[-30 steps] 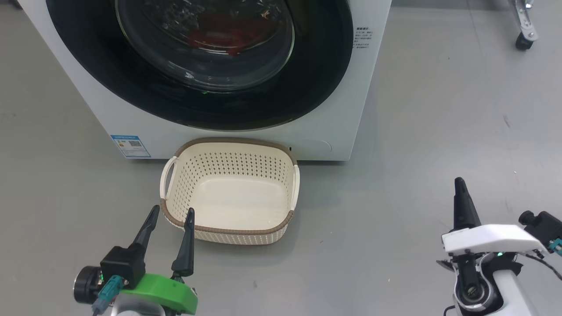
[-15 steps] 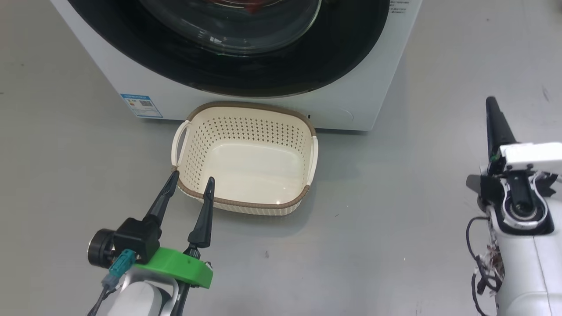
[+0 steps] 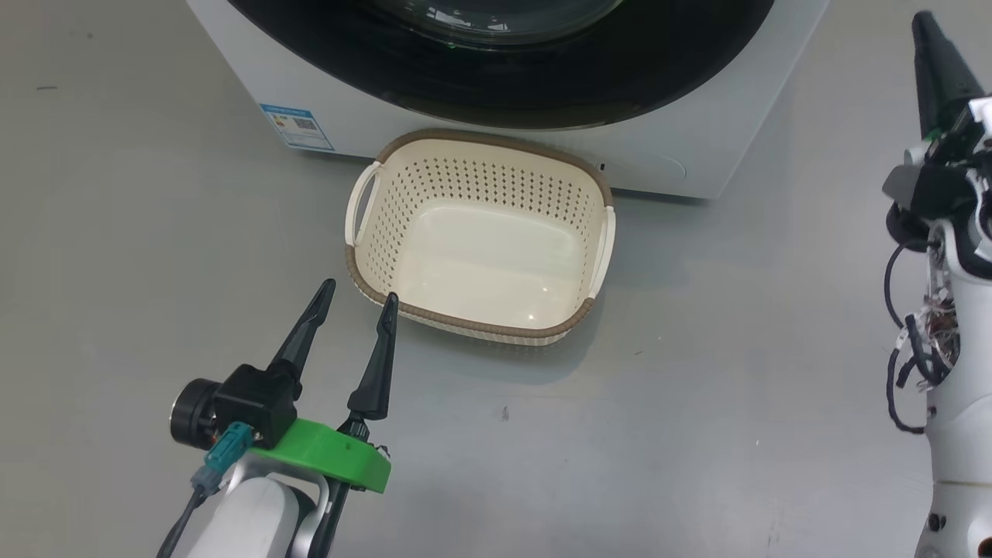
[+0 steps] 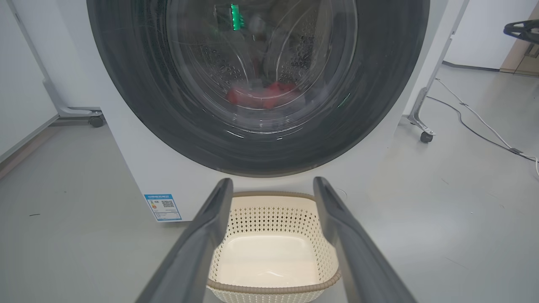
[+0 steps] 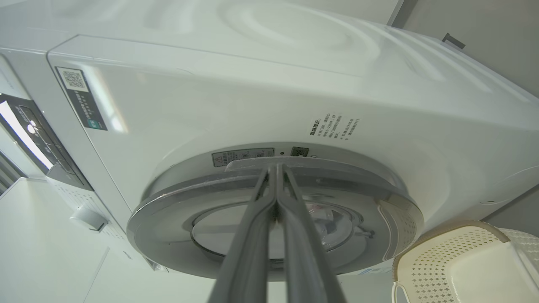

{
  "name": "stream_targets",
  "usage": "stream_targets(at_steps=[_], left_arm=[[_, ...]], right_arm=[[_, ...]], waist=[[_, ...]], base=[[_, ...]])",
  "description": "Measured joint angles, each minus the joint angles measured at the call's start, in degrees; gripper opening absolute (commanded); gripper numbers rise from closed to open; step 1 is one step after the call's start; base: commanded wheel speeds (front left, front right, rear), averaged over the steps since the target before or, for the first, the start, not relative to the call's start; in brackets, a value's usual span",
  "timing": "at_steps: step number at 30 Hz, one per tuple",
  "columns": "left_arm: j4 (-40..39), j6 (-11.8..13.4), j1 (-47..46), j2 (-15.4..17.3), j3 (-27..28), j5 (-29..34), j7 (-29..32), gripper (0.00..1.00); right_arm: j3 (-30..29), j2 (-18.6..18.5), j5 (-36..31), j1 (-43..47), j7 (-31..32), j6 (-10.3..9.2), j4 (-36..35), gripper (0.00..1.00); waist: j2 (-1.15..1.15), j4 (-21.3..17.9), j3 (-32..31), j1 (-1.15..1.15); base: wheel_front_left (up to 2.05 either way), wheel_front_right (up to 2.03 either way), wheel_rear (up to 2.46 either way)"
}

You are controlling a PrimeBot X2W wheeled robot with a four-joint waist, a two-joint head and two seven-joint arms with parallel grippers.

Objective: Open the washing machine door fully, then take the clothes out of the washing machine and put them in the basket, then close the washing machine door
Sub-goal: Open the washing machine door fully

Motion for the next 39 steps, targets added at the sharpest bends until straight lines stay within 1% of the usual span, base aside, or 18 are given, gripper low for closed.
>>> stream_targets(at_steps=[2, 5, 7, 11, 12, 13, 15, 19, 27, 33, 39], left_arm=[[0.03, -0.19, -0.40, -0.16, -0.25, 0.00, 0.00, 1.00], [0.11, -0.36, -0.71, -0.43, -0.58, 0.00, 0.00, 1.00], [0.19, -0.70, -0.92, -0.73, -0.74, 0.00, 0.00, 1.00], [0.33, -0.78, -1.81, -0.88, -0.92, 0.00, 0.00, 1.00], [0.32, -1.00, -2.09, -0.92, -0.94, 0.01, 0.00, 1.00], [0.31, -1.22, -2.29, -0.96, -0.97, 0.01, 0.00, 1.00], [0.32, -1.24, -2.62, -1.12, -1.21, 0.02, 0.00, 1.00], [0.31, -1.31, -3.31, -1.31, -1.59, 0.37, -0.01, 1.00], [0.24, -2.18, -5.00, -1.77, -2.03, 0.60, -0.01, 1.00], [0.25, -2.70, -5.67, -2.24, -2.44, 0.60, -0.16, 1.00], [0.30, -2.79, -6.55, -2.67, -2.36, 0.60, -0.16, 1.00]], right_arm=[[-0.05, -0.63, 0.10, -2.24, 0.69, -0.70, 0.55, 0.00], [-0.25, -1.22, 0.63, -4.22, 1.55, -0.88, 1.25, 0.00], [-0.11, -1.90, 0.63, -5.92, 2.43, -1.81, 2.08, 0.00], [0.68, -3.03, 0.69, -8.81, 4.41, -2.79, 3.68, 0.00], [1.05, -3.32, 0.69, -9.53, 4.91, -2.85, 4.02, 0.00], [1.36, -3.49, 0.69, -10.32, 5.39, -3.30, 4.37, 0.00], [1.67, -3.77, 0.80, -11.90, 6.33, -3.37, 4.95, 0.00], [2.24, -4.63, 0.87, -14.91, 7.78, -4.32, 6.10, 0.00], [3.47, -6.21, 0.77, -20.15, 9.95, -4.89, 8.73, 0.00], [4.36, -7.42, -0.16, -23.59, 10.87, -5.81, 10.72, 0.00], [5.32, -8.27, -1.13, -26.20, 11.60, -5.86, 12.61, 0.00]], waist=[[0.00, 0.58, 0.64, 0.00], [0.00, 1.16, 1.24, 0.00], [0.00, 1.72, 1.84, 0.00], [0.00, 2.75, 2.90, 0.00], [0.00, 2.99, 3.17, 0.00], [0.00, 3.19, 3.43, 0.00], [0.00, 3.61, 3.94, 0.00], [0.00, 4.35, 4.94, 0.00], [0.00, 5.68, 6.80, 0.00], [0.00, 6.55, 8.01, 0.00], [0.00, 7.47, 9.07, 0.00]], base=[[0.00, 0.00, 0.00], [0.00, 0.00, 0.00], [0.00, 0.00, 0.00], [0.00, 0.00, 0.00], [0.00, 0.00, 0.00], [0.00, 0.00, 0.00], [0.00, 0.00, 0.00], [0.00, 0.00, 0.00], [0.00, 0.00, 0.00], [0.00, 0.00, 0.00], [0.00, 0.00, 0.00]])
